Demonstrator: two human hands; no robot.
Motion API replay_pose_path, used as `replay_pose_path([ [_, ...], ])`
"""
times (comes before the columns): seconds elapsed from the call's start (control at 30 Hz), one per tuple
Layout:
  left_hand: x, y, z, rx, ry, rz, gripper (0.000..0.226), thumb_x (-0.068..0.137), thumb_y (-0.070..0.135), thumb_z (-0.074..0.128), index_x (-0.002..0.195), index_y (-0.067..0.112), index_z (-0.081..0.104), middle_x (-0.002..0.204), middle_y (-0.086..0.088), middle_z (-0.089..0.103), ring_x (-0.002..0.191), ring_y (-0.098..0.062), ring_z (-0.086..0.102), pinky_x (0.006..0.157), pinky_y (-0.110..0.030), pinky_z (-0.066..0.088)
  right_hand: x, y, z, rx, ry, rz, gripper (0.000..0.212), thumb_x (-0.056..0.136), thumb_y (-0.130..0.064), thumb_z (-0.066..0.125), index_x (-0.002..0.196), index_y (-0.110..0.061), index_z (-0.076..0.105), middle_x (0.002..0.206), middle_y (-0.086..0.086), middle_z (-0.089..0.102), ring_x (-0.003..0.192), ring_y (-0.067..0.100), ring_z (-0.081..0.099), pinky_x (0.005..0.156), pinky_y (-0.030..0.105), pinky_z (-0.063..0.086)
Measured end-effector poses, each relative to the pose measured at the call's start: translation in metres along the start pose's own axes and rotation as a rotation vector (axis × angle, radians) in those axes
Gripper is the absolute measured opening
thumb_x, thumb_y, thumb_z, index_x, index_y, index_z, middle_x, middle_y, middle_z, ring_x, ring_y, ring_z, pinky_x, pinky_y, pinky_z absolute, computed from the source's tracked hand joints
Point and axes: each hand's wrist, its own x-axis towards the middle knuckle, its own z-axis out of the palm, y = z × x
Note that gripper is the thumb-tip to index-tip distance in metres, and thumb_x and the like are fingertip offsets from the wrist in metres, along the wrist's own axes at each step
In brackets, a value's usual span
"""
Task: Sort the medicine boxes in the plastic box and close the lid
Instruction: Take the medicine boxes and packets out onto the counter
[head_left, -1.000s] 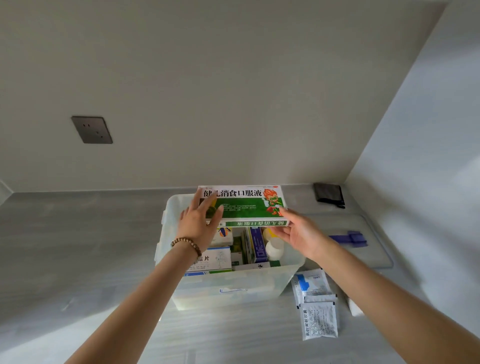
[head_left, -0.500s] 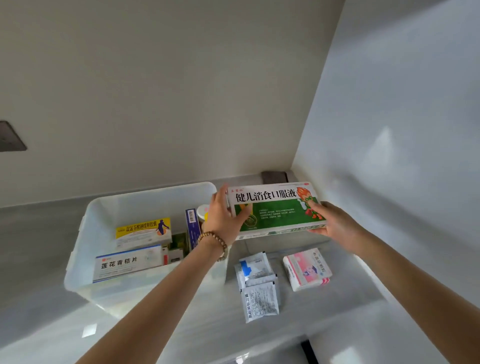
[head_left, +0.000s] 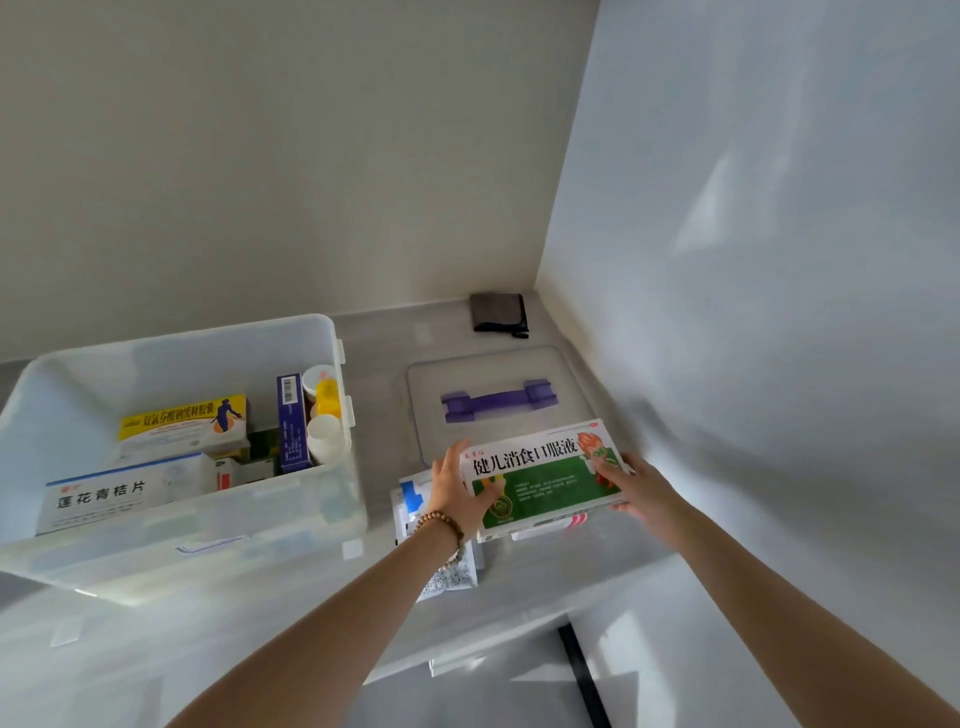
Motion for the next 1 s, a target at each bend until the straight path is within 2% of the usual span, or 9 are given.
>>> replay_pose_path([
  [0.1,0.005,-0.009,0.012,-0.018,-0.007,-0.047,0.067,0.079,0.011,0.067,0.136,0.021,0.033,0.133,-0.009,0.037,0.110,-0.024,0.050,0.077,-0.032,0.055,0.010,0.014,-0.003,0.017,-0.015,0.023,0.043,0.084,-0.020,0.067,0.121,-0.006,0.051,0.114,0.017,0.065,0.099,0.031,0.065,0.082,0.042,0.054],
  [0.4,0.019,-0.028,0.028,-0.045,-0.026,-0.097,0.062,0.076,0.008,0.069,0.129,0.023,0.040,0.130,-0.012,0.040,0.102,-0.019,0.048,0.075,-0.033,0.055,0.026,0.036,-0.009,-0.003,-0.024,0.059,0.047,0.083,-0.025,0.068,0.123,-0.008,0.050,0.116,0.015,0.064,0.101,0.029,0.065,0.084,0.041,0.054],
  [0.53,0.020,-0.026,0.023,-0.001,-0.034,-0.106,0.055,0.082,0.013,0.064,0.130,0.020,0.039,0.133,-0.012,0.039,0.113,-0.026,0.049,0.081,-0.036,0.054,0.027,0.034,-0.011,-0.073,0.000,0.031,0.048,0.083,-0.030,0.067,0.124,-0.010,0.051,0.114,0.013,0.065,0.092,0.022,0.066,0.070,0.030,0.055],
  [0.6,0.020,-0.020,0.018,0.095,-0.055,-0.089,0.055,0.087,0.023,0.058,0.136,0.017,0.033,0.139,-0.011,0.035,0.121,-0.026,0.045,0.088,-0.035,0.050,0.025,0.029,-0.012,-0.127,0.013,0.038,0.058,0.086,-0.036,0.062,0.134,-0.009,0.043,0.121,0.014,0.060,0.099,0.024,0.064,0.076,0.031,0.052],
  [0.67,0.021,-0.011,0.010,0.234,-0.050,-0.004,0.059,0.090,0.033,0.051,0.140,0.014,0.026,0.146,-0.009,0.028,0.131,-0.025,0.034,0.102,-0.037,0.038,0.024,0.019,-0.013,-0.253,0.037,0.022,0.070,0.087,-0.041,0.058,0.143,-0.009,0.031,0.138,0.015,0.048,0.117,0.028,0.054,0.089,0.035,0.046],
  [0.73,0.021,0.005,-0.004,0.304,-0.051,0.113,0.058,0.091,0.037,0.046,0.141,0.014,0.026,0.148,-0.007,0.026,0.134,-0.022,0.030,0.109,-0.038,0.030,0.020,0.001,-0.012,-0.368,0.090,-0.050,0.073,0.088,-0.046,0.055,0.145,-0.011,0.026,0.149,0.012,0.035,0.131,0.029,0.042,0.101,0.039,0.038],
  [0.8,0.021,0.025,-0.023,0.325,-0.089,0.204,0.053,0.092,0.039,0.042,0.139,0.016,0.032,0.144,-0.005,0.034,0.129,-0.020,0.037,0.106,-0.038,0.034,0.013,-0.024,-0.006,-0.392,0.109,-0.139,0.068,0.090,-0.048,0.050,0.145,-0.015,0.028,0.151,0.009,0.033,0.134,0.027,0.039,0.108,0.042,0.034],
  [0.9,0.021,0.053,-0.064,0.340,-0.088,0.316,0.041,0.093,0.039,0.039,0.130,0.019,0.043,0.130,-0.004,0.051,0.109,-0.012,0.050,0.091,-0.029,0.041,-0.002,-0.068,0.015,-0.440,0.031,-0.289,0.064,0.093,-0.051,0.042,0.147,-0.021,0.024,0.154,0.004,0.026,0.139,0.023,0.030,0.113,0.042,0.026],
  [1.0,0.018,0.068,-0.120,0.318,-0.022,0.344,0.034,0.093,0.034,0.043,0.123,0.020,0.050,0.125,-0.005,0.057,0.114,-0.017,0.053,0.098,-0.032,0.041,-0.014,-0.111,0.053,-0.494,-0.034,-0.446,0.063,0.092,-0.050,0.043,0.146,-0.023,0.026,0.154,0.000,0.027,0.139,0.018,0.030,0.112,0.034,0.025],
])
